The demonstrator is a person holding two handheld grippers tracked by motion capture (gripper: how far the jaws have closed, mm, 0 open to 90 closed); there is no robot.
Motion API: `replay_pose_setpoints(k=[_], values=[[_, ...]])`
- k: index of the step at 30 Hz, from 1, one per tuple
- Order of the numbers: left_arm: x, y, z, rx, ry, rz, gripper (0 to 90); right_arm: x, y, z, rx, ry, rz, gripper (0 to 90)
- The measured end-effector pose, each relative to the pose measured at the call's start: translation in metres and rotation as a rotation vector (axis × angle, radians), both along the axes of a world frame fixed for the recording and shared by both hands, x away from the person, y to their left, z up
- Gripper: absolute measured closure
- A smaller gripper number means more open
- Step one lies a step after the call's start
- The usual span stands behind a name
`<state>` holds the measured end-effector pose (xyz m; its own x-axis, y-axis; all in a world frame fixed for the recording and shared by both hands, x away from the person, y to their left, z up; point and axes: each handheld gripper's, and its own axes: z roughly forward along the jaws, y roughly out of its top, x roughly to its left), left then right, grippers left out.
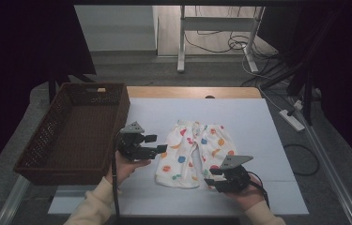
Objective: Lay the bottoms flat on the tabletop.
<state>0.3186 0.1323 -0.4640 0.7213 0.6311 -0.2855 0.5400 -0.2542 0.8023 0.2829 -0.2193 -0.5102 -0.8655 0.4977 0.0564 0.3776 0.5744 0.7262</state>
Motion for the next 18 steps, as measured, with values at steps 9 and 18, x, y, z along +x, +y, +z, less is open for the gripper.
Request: replay_pose_setpoints(k=[9, 18], values=[[-0.0017, -0.0003, -0.0015, -0.007, -0.001, 0.001, 33.5, 0.0060, -0.0019, 0.0052, 0.078, 0.000, -0.012, 47.9], [-0.0001, -0.0006, -0.0049, -0.003, 0.006, 0.019, 32.0, 0.0079, 0.0067, 0.0055, 0.101, -0.014, 0.009, 44.2]])
